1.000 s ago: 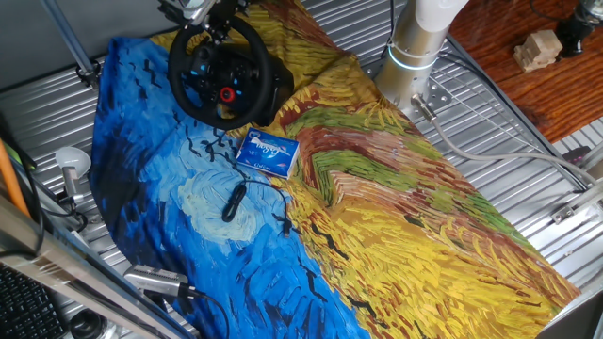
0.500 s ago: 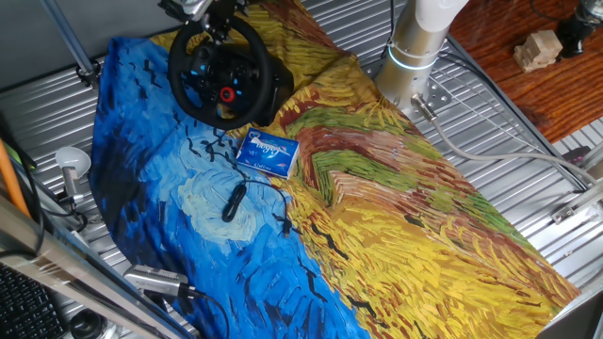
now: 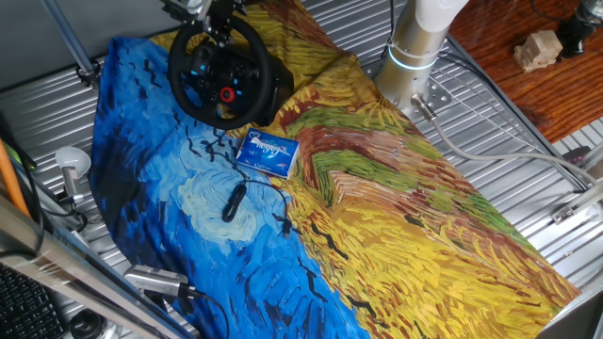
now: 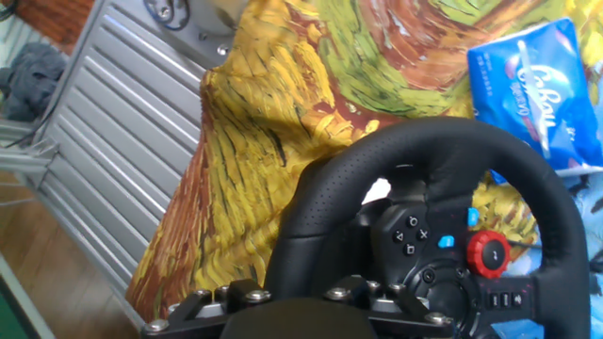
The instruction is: Rotate the steering wheel 90 degrees counterclockwise
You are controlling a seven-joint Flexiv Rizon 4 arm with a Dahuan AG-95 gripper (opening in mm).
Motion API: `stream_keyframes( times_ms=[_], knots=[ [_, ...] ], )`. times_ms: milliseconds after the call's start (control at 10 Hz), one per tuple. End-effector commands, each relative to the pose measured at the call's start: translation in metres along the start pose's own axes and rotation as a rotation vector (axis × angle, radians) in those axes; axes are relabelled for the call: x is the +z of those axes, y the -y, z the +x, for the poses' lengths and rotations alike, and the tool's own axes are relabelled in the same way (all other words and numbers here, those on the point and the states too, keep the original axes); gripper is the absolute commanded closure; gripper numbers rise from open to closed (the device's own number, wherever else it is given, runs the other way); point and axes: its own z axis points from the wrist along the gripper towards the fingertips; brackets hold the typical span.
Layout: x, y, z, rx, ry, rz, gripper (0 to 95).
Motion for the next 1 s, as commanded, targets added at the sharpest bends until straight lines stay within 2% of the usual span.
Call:
stream_keyframes(
  times_ms=[100,600,700,1000],
  knots=[
    [-0.0004,0.0001,0.0002,0.069,-0.010,-0.019,38.0],
    [-0.0004,0.0001,0.0002,0.045,-0.010,-0.027,38.0],
    [-0.0004,0.0001,0.0002,0.036,0.000,-0.032,38.0],
    [-0.0004,0.0001,0.0002,0.028,0.005,-0.037,38.0]
  ],
)
